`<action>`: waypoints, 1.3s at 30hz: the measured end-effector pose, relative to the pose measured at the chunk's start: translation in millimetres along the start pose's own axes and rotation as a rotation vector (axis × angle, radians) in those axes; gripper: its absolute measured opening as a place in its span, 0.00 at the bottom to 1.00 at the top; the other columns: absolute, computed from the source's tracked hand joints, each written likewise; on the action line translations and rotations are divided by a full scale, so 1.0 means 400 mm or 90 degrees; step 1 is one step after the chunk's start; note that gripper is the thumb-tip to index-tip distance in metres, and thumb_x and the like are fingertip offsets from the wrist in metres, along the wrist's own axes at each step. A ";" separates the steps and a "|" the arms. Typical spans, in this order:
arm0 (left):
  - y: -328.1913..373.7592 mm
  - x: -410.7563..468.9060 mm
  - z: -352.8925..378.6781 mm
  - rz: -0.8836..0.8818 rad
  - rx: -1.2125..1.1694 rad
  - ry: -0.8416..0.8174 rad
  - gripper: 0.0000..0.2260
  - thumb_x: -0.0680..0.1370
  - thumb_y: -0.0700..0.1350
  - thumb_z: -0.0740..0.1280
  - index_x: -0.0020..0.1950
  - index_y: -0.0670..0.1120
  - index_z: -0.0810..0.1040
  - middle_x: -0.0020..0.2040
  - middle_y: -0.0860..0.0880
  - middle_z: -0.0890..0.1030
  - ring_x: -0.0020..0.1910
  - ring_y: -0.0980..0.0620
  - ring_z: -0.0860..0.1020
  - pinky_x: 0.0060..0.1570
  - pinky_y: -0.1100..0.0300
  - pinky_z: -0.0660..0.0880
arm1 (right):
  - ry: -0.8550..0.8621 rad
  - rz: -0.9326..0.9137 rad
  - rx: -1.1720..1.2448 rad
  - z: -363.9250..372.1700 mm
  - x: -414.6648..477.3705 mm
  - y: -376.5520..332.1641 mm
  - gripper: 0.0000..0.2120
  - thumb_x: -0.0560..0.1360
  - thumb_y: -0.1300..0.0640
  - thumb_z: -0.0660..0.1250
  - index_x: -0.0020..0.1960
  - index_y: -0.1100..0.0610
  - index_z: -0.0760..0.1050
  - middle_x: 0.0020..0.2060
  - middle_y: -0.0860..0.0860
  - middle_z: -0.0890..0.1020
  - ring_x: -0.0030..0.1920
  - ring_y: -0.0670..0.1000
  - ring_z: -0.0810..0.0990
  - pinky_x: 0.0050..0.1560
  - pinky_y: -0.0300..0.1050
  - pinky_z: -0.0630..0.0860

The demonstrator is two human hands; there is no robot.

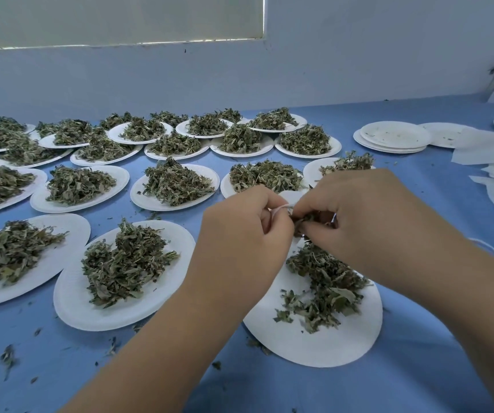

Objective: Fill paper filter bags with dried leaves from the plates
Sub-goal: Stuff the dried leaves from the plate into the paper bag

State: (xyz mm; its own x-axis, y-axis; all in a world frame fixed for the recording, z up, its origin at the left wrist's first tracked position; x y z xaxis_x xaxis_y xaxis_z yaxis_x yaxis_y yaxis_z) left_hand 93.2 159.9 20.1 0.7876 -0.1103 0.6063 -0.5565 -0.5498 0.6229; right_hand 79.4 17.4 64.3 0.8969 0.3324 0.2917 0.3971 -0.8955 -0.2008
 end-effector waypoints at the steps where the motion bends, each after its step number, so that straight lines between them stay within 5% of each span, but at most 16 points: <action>1: 0.002 -0.001 0.002 -0.003 -0.004 -0.003 0.06 0.75 0.39 0.69 0.39 0.46 0.80 0.25 0.49 0.71 0.28 0.53 0.68 0.28 0.67 0.64 | 0.003 0.006 -0.007 0.000 -0.002 -0.001 0.11 0.75 0.55 0.66 0.52 0.41 0.82 0.39 0.44 0.78 0.43 0.48 0.76 0.47 0.45 0.73; 8: 0.008 -0.003 0.009 -0.048 -0.015 -0.018 0.07 0.74 0.40 0.67 0.37 0.49 0.79 0.27 0.51 0.72 0.28 0.55 0.69 0.28 0.61 0.66 | 0.067 0.035 0.059 0.002 -0.019 -0.022 0.11 0.73 0.55 0.67 0.50 0.47 0.67 0.40 0.46 0.79 0.41 0.49 0.76 0.43 0.51 0.76; 13: 0.015 -0.004 0.009 -0.090 -0.047 -0.025 0.08 0.75 0.40 0.68 0.37 0.49 0.79 0.24 0.56 0.71 0.26 0.57 0.69 0.26 0.69 0.64 | 0.054 0.031 0.055 0.008 -0.021 -0.042 0.12 0.74 0.57 0.65 0.52 0.48 0.64 0.41 0.47 0.79 0.40 0.51 0.78 0.41 0.53 0.78; 23: 0.017 -0.003 0.003 -0.142 -0.126 -0.042 0.08 0.75 0.41 0.68 0.37 0.49 0.82 0.23 0.54 0.74 0.23 0.58 0.68 0.25 0.70 0.62 | 0.149 0.010 0.072 0.035 -0.017 -0.047 0.22 0.68 0.63 0.69 0.49 0.46 0.59 0.39 0.46 0.72 0.35 0.51 0.75 0.33 0.56 0.77; 31: 0.010 0.003 -0.006 -0.156 -0.135 -0.047 0.10 0.75 0.41 0.68 0.33 0.46 0.80 0.22 0.54 0.70 0.22 0.58 0.65 0.24 0.70 0.59 | 0.074 -0.066 0.063 0.021 -0.015 -0.038 0.13 0.71 0.62 0.69 0.51 0.51 0.71 0.39 0.44 0.69 0.40 0.49 0.72 0.39 0.48 0.71; 35: 0.003 0.007 -0.015 -0.186 -0.176 -0.077 0.13 0.74 0.40 0.68 0.29 0.46 0.75 0.22 0.54 0.67 0.23 0.57 0.61 0.25 0.65 0.59 | 0.130 -0.176 0.044 0.008 -0.018 -0.034 0.12 0.67 0.67 0.71 0.48 0.56 0.75 0.41 0.48 0.73 0.37 0.55 0.75 0.32 0.54 0.74; 39: 0.001 0.010 -0.019 -0.247 -0.265 -0.089 0.16 0.75 0.42 0.68 0.27 0.51 0.78 0.22 0.54 0.68 0.22 0.55 0.62 0.25 0.63 0.59 | 0.157 -0.194 0.066 0.016 -0.011 -0.013 0.11 0.68 0.65 0.74 0.47 0.57 0.76 0.42 0.47 0.71 0.38 0.53 0.76 0.35 0.51 0.75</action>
State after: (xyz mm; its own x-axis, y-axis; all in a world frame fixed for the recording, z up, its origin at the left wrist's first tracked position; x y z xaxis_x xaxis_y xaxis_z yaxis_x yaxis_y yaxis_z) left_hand 94.1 165.7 26.3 0.9662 -0.0897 0.2417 -0.2554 -0.2028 0.9453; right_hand 74.5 22.5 57.9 0.6663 0.4859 0.5657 0.6664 -0.7284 -0.1594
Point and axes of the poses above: each hand's wrist, its own x-axis towards the middle knuckle, its own z-axis out of the palm, y = z × x, the point moved 1 cm from there along x, towards the middle knuckle
